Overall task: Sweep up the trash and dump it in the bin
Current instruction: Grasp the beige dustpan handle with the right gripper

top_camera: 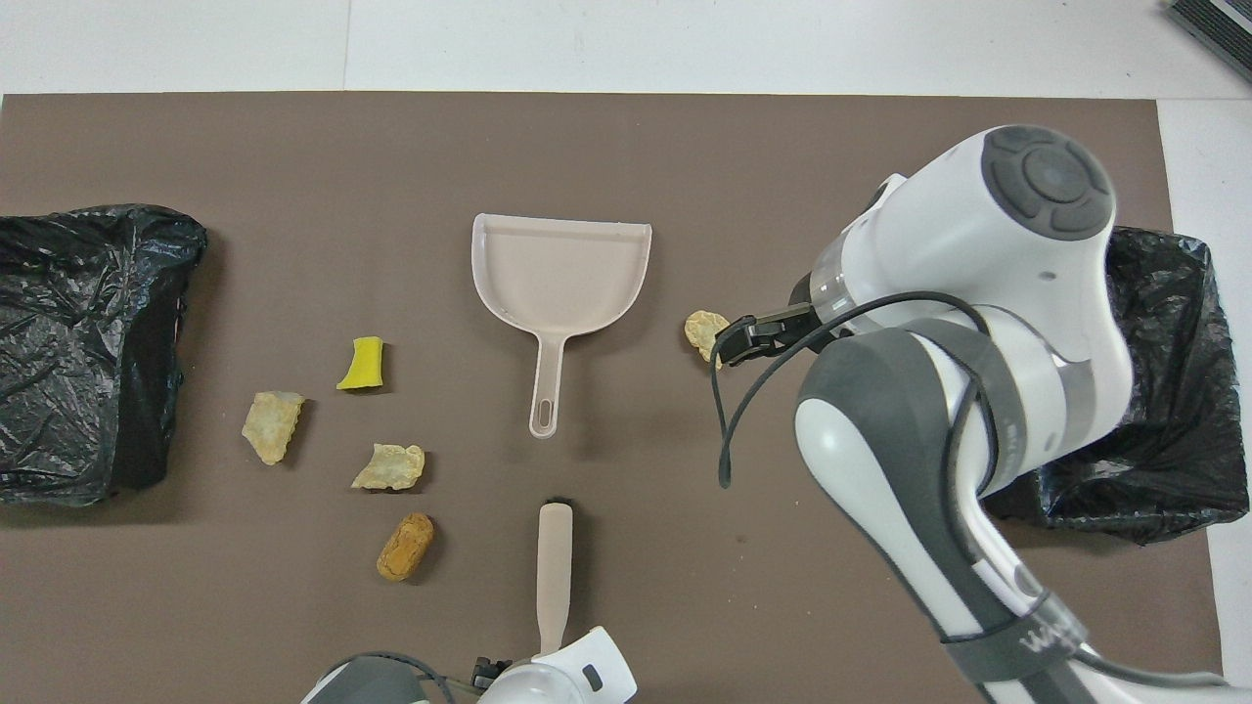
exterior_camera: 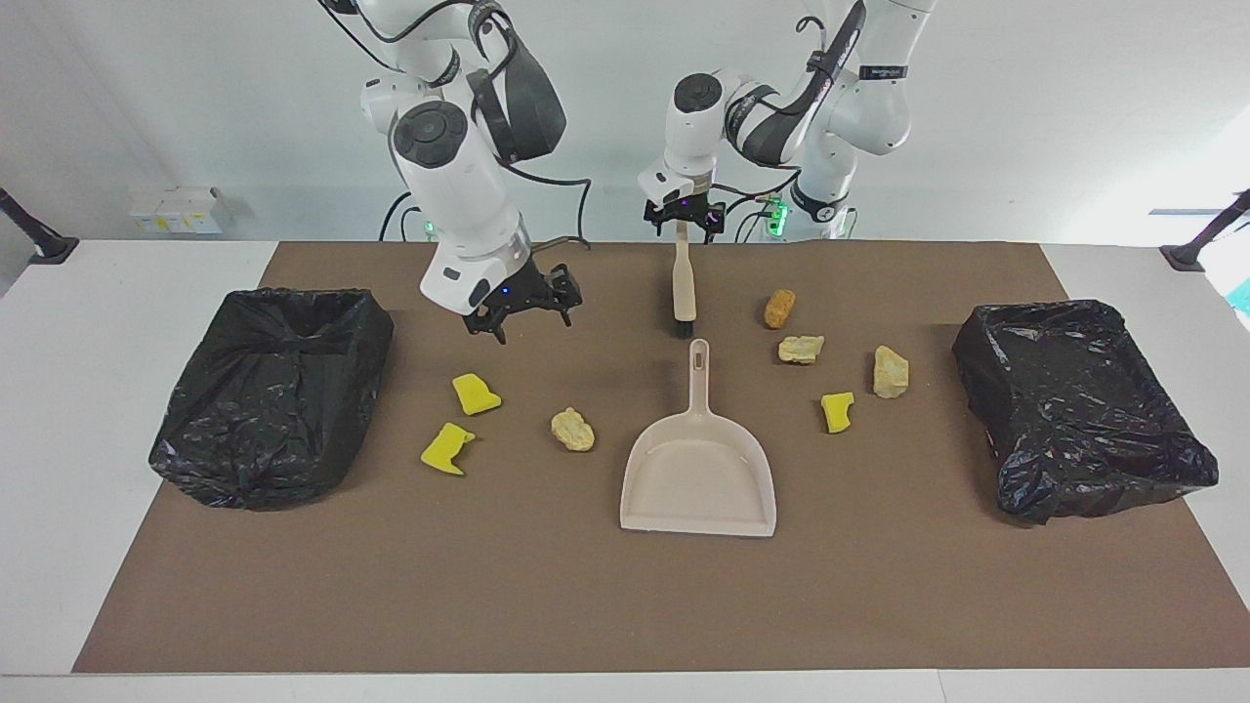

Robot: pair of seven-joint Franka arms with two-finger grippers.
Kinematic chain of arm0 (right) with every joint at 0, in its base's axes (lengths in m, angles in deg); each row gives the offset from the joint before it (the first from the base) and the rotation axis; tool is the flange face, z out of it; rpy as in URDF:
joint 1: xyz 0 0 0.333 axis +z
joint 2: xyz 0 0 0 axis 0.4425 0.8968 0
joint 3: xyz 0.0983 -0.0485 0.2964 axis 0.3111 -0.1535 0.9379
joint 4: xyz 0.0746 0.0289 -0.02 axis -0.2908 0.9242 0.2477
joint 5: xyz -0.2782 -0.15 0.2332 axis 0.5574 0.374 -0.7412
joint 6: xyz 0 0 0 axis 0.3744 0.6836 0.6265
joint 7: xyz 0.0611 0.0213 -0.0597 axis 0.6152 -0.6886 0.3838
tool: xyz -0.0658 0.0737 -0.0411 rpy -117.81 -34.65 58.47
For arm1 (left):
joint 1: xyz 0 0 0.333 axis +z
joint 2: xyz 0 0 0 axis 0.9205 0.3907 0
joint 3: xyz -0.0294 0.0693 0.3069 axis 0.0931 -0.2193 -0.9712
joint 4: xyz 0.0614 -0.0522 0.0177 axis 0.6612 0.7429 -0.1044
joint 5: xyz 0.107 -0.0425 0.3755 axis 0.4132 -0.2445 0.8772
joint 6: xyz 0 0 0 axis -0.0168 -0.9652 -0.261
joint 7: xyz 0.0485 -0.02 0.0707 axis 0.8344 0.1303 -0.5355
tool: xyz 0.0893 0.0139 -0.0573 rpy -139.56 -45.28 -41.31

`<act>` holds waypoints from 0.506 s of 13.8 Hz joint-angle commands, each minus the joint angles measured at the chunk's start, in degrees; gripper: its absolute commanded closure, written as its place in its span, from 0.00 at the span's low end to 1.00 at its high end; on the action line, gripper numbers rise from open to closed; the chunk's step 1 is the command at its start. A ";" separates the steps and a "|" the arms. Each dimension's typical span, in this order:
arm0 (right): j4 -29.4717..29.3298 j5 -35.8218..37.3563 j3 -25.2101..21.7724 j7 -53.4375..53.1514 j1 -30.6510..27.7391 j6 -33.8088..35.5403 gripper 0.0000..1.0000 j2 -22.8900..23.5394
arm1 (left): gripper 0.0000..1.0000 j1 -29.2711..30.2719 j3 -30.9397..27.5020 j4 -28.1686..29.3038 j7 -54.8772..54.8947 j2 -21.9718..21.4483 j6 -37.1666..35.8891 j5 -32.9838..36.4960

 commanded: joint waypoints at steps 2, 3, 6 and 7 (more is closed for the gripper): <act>0.97 -4.61 -0.03 -9.51 2.91 -6.35 0.00 1.37 | 0.43 -1.09 -0.77 1.04 -0.92 -0.45 1.17 -0.67; 0.62 -6.55 -0.03 -12.94 4.66 -9.15 0.00 1.99 | 0.58 -1.09 -0.77 1.04 -0.92 -0.45 1.16 -0.67; -0.70 -6.31 -0.03 -21.03 9.67 -15.06 0.00 6.73 | 0.84 -1.18 -0.77 0.95 -1.00 -0.45 0.99 -0.67; -0.79 -6.22 -0.03 -23.32 10.82 -16.38 0.00 7.96 | 0.87 -1.09 -0.77 0.95 -1.01 -0.45 0.99 -0.67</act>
